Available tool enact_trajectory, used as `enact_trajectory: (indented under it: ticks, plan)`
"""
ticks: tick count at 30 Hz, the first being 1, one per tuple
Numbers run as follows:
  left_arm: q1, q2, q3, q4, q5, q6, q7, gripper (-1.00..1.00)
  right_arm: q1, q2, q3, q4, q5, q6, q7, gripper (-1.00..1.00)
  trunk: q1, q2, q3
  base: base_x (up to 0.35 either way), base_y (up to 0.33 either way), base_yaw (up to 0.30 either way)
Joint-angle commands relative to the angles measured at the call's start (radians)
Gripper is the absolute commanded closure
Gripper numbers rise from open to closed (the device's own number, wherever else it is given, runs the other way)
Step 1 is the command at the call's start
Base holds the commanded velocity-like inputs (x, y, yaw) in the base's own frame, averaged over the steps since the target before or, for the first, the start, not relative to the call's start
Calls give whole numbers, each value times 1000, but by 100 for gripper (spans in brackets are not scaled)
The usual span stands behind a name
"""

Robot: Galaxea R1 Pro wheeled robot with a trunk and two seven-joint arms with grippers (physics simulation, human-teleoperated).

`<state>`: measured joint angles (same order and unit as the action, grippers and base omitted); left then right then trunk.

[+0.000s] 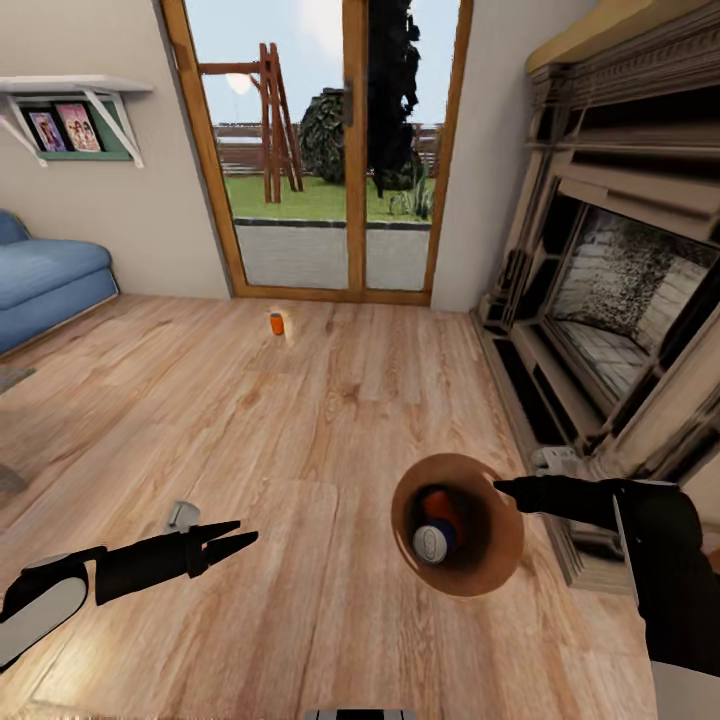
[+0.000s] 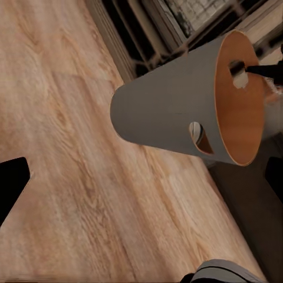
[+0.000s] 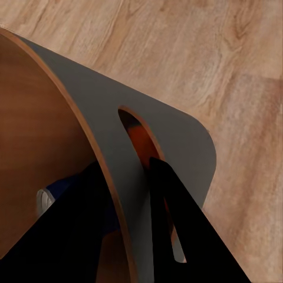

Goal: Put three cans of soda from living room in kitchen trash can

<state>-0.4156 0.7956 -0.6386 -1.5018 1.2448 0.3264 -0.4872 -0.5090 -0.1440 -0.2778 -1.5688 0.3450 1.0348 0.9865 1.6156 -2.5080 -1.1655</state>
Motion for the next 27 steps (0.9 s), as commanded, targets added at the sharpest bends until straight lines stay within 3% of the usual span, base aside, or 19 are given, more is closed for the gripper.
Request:
enact_trajectory:
  ticks: [1, 12, 17, 22, 27]
  plan:
    - [0, -3, 0, 0, 0, 1, 9, -100, 0, 0, 0, 0, -24, 12, 1, 100, 0, 0, 1, 0, 0, 264]
    - [0, -8, 1, -1, 0, 2, 30, -100, 0, 0, 0, 0, -24, 12, 1, 100, 0, 0, 8, 1, 0, 264]
    - [0, -12, 0, 5, 3, 5, 46, -100, 0, 0, 0, 0, -25, 12, 1, 100, 0, 0, 10, 205, 0, 229]
    - [0, -68, 0, 10, 0, 78, 149, -100, 0, 0, 0, 0, -26, 12, 1, 100, 0, 0, 10, 329, 0, 25]
    - [0, -80, 1, 11, -2, 92, 162, -100, 0, 1, 0, 0, -26, 12, 1, 100, 0, 0, 10, 337, 0, 2]
